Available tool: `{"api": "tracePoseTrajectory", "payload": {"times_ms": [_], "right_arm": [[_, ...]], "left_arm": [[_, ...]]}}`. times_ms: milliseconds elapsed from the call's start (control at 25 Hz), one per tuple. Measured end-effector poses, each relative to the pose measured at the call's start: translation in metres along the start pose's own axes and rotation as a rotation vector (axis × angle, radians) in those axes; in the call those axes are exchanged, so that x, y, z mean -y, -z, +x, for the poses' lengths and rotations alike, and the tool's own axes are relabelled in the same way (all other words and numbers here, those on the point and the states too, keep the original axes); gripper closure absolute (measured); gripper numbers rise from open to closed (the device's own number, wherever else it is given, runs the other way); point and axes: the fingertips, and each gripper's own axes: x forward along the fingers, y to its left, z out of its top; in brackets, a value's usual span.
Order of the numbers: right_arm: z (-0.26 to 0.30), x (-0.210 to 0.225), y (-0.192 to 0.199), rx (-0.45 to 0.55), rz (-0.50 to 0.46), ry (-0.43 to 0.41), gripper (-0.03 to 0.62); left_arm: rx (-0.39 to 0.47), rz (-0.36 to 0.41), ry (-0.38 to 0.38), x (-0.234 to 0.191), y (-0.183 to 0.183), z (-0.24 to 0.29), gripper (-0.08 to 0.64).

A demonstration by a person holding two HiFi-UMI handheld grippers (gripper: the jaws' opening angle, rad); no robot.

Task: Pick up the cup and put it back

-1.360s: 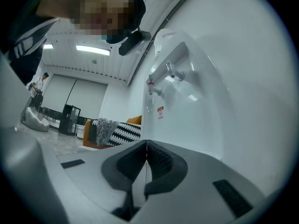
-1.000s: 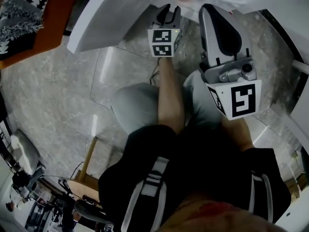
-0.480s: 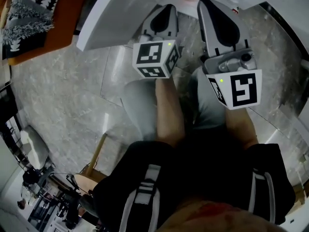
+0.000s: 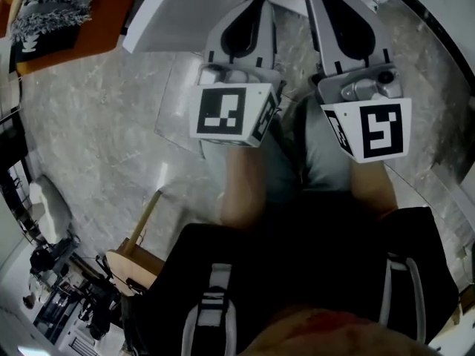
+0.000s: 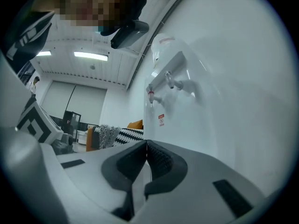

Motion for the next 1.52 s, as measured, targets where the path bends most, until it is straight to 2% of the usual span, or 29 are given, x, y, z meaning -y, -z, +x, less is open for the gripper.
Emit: {"api": "tracePoseTrajectory", "payload": {"times_ms": [80, 160, 440, 800, 1360, 1520], "right_arm": [[-0.002, 0.001, -0.002, 0.005, 0.001, -0.001, 0.581], [-0.003, 0.003, -0.003, 0.005, 0.007, 0.0, 0.581], [-0.01, -0.001, -0.011, 0.006, -0.017, -0.01, 0.581], [-0.022, -0.007, -0.026, 0.024, -0.03, -0.017, 0.581], [-0.029, -0.007, -0.033, 0.041, -0.028, -0.014, 0.581], [-0.029, -0.006, -0.034, 0.041, -0.027, -0.011, 0.581]], "left_arm": [[0.001, 0.014, -0.04, -0.004, 0.004, -0.002, 0.545], [0.013, 0.024, -0.046, -0.006, 0.005, -0.003, 0.546], [0.082, 0.057, -0.021, 0.01, -0.012, -0.005, 0.546], [0.156, 0.049, -0.004, 0.024, -0.027, -0.018, 0.546], [0.171, 0.048, 0.003, 0.029, -0.029, -0.022, 0.546], [0.212, 0.048, 0.026, 0.033, -0.036, -0.022, 0.546]]}}
